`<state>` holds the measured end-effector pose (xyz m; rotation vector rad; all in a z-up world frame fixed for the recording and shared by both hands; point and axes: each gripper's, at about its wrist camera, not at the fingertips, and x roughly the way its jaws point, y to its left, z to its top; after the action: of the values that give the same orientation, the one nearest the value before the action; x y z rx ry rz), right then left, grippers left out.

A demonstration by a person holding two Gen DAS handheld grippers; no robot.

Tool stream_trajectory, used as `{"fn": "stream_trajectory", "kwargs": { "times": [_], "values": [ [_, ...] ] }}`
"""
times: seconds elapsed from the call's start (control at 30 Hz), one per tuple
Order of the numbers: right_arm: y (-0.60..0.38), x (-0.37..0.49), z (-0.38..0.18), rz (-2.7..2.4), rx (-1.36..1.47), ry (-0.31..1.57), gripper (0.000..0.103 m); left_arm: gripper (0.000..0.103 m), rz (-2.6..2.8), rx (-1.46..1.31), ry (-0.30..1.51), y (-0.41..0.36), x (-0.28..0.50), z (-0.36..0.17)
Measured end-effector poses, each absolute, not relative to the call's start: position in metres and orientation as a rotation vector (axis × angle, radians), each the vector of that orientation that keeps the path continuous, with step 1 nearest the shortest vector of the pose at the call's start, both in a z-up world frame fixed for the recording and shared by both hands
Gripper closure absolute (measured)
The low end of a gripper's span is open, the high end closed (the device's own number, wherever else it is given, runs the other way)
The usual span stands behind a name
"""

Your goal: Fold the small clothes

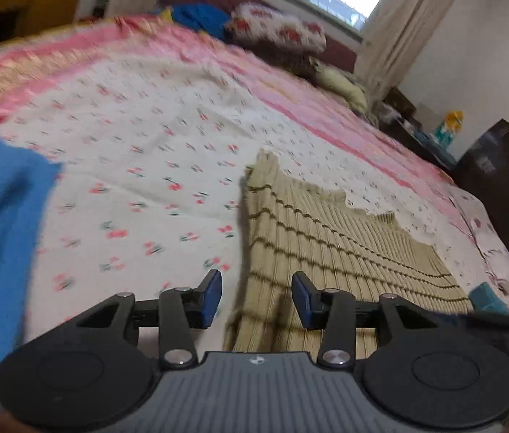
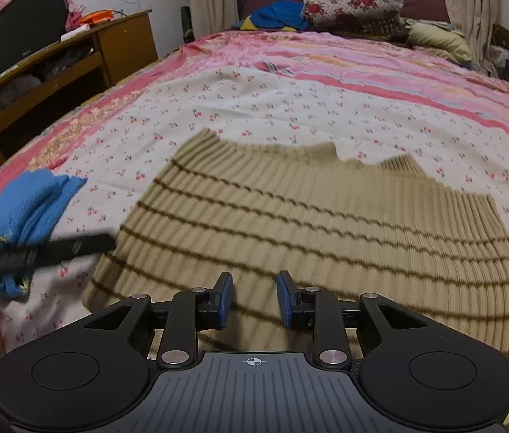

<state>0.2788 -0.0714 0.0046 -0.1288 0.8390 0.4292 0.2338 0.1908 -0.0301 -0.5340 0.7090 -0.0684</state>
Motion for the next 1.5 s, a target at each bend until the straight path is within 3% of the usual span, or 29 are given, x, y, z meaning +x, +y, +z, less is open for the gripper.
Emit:
{"fn": "stream_trajectory", "kwargs": {
  "times": [0.43, 0.5, 0.63, 0.93, 1.1, 1.27, 1.5],
  "values": [
    [-0.098, 0.299, 0.004, 0.459, -0.021, 0.831, 0.076, 0.05, -0.196, -0.649, 0.756, 0.19, 0.27, -0.053],
    [-0.1, 0.303, -0.001, 0.449, -0.01, 0.838, 0.076, 0.052, -0.187, -0.645, 0.762, 0.185, 0.278, -0.051],
    [-0.11, 0.305, 0.0, 0.454, 0.036, 0.836, 0.076, 0.072, -0.203, -0.61, 0.756, 0.163, 0.277, -0.038],
    [-0.179, 0.311, 0.017, 0.339, 0.156, 0.783, 0.075, 0.074, -0.362, -0.407, 0.678, 0.066, 0.279, 0.021],
    [-0.224, 0.311, 0.026, 0.32, 0.301, 0.759, 0.065, 0.074, -0.399, -0.298, 0.761, 0.012, 0.283, 0.004],
    [-0.232, 0.32, 0.014, 0.385, 0.384, 0.826, 0.055, 0.074, -0.365, -0.174, 0.734, -0.009, 0.273, 0.003],
    [-0.207, 0.341, -0.007, 0.441, 0.455, 0.906, 0.053, 0.074, -0.364, -0.148, 0.732, -0.013, 0.267, 0.001]
  ]
}}
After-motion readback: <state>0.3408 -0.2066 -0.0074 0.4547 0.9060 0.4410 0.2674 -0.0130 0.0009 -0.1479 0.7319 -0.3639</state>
